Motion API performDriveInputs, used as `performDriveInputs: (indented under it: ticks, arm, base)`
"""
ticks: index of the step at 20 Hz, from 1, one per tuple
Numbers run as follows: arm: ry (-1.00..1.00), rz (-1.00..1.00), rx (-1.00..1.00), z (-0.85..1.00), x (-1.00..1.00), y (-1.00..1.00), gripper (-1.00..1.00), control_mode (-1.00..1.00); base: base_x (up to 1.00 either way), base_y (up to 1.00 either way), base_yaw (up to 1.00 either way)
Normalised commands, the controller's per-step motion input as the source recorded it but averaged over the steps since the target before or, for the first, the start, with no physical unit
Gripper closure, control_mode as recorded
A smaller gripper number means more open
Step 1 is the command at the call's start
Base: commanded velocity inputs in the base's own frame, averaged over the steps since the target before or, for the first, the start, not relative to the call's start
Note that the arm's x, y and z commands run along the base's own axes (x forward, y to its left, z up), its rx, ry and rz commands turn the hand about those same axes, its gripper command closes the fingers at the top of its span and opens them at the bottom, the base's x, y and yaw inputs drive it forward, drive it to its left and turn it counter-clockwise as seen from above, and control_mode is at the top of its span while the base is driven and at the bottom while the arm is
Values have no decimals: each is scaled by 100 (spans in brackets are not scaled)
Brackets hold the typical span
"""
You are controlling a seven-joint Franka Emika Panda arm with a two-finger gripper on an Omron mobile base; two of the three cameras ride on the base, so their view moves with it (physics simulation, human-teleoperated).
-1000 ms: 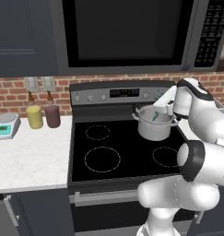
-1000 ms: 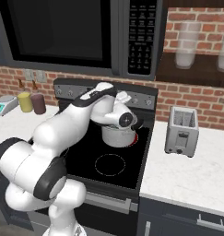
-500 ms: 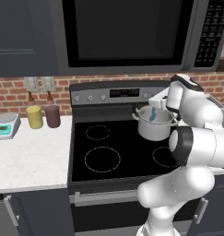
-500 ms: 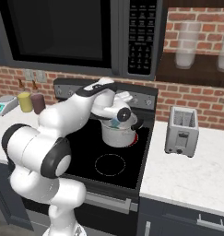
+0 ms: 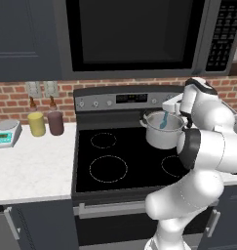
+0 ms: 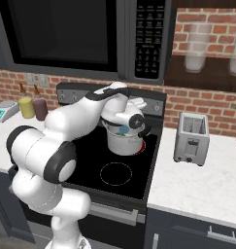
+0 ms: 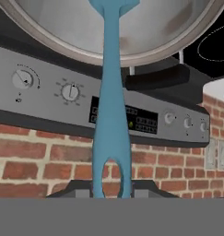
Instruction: Put the broccoli and tomato in the pot. Retrieve the spatula and lightly stir the vegetables in the pot.
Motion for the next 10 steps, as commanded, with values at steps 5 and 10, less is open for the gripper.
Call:
performDriveInputs:
  ticks: [5,10]
  arm:
    - [3,-7,2,-18,0,-19,100,-100]
    - [0,-6,4,-14,-2,-17,100,-100]
  base:
    - [0,0,0]
    - [0,0,0]
